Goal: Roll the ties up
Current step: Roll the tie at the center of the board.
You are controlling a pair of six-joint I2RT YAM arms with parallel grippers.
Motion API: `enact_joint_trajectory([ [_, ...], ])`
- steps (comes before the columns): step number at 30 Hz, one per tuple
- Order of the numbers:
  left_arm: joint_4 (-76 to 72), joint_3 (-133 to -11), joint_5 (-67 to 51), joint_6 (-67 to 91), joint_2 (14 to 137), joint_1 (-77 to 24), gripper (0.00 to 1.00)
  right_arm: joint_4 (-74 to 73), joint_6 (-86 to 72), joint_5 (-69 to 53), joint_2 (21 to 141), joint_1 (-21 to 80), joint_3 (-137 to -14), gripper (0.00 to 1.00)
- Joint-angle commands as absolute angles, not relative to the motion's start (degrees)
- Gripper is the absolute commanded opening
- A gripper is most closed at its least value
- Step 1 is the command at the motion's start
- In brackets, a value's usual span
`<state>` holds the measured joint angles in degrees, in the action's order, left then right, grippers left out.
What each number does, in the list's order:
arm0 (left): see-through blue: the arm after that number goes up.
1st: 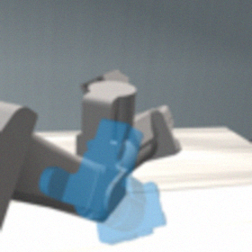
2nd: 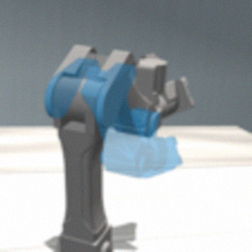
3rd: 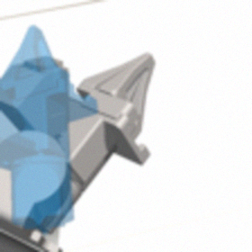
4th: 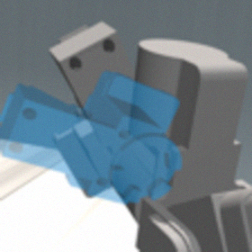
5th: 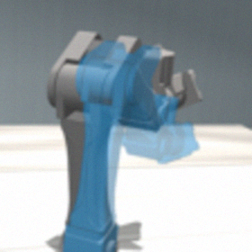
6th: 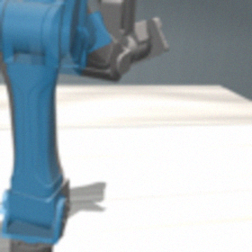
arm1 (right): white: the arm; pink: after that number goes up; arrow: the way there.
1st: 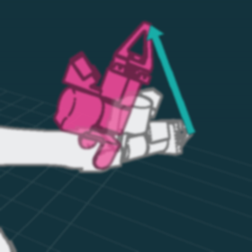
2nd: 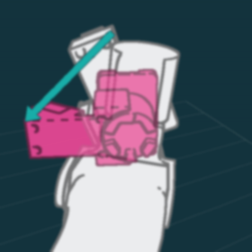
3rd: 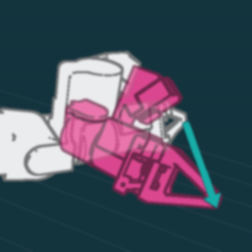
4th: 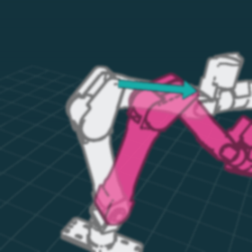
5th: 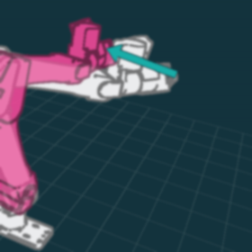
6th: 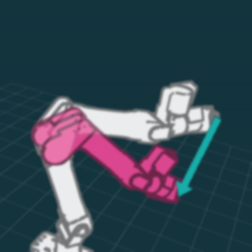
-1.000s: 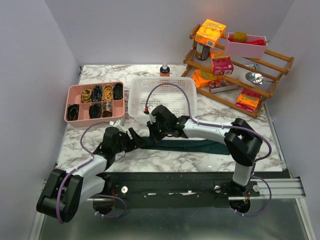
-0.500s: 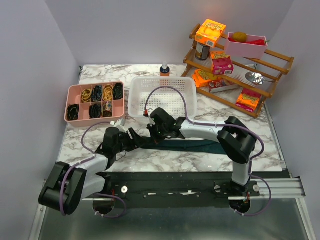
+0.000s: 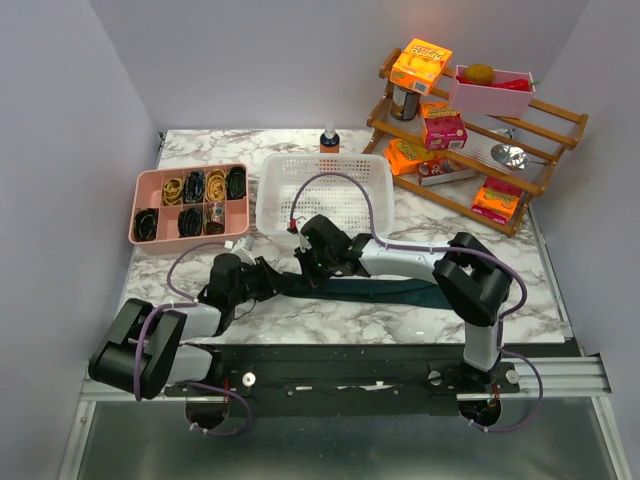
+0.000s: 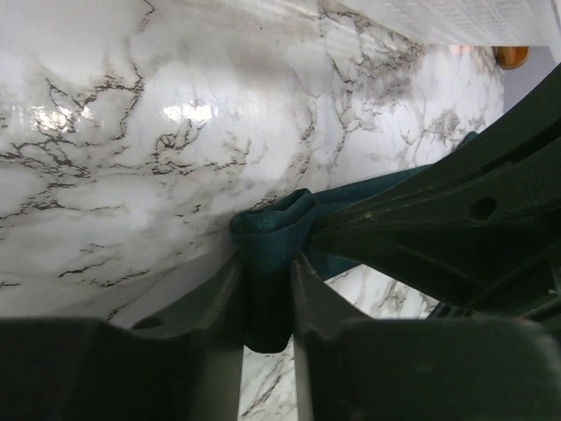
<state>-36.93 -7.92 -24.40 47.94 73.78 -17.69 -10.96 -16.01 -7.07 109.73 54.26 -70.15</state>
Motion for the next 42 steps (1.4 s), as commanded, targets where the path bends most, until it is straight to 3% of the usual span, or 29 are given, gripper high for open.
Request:
enact_joint_trajectory([
  [1, -39.7, -8.5, -26.2, 47.0, 73.8, -17.5, 0.23, -11.5, -14.7, -7.1, 111.4, 53.9, -68.8, 0.01],
  [5, -35.9, -10.0, -26.2, 45.6, 72.1, -17.5, 0.05, -11.4, -14.6, -7.6, 111.1, 53.9, -68.6, 0.01],
  [8, -30.0, -11.7, -25.0, 43.5, 69.7, -17.5, 0.00, -11.5, -14.7, -7.8, 110.6, 53.8, -68.5, 0.01],
  [24, 3.3, -24.3, -13.5, 33.0, 61.0, -20.7, 0.00, -11.1, -15.0, -10.0, 111.5, 53.9, -70.0, 0.01],
  [42, 16.8, -36.2, 2.1, 30.5, 69.6, -34.5, 0.00, -10.4, -16.2, -13.0, 113.2, 53.9, -70.7, 0.01],
])
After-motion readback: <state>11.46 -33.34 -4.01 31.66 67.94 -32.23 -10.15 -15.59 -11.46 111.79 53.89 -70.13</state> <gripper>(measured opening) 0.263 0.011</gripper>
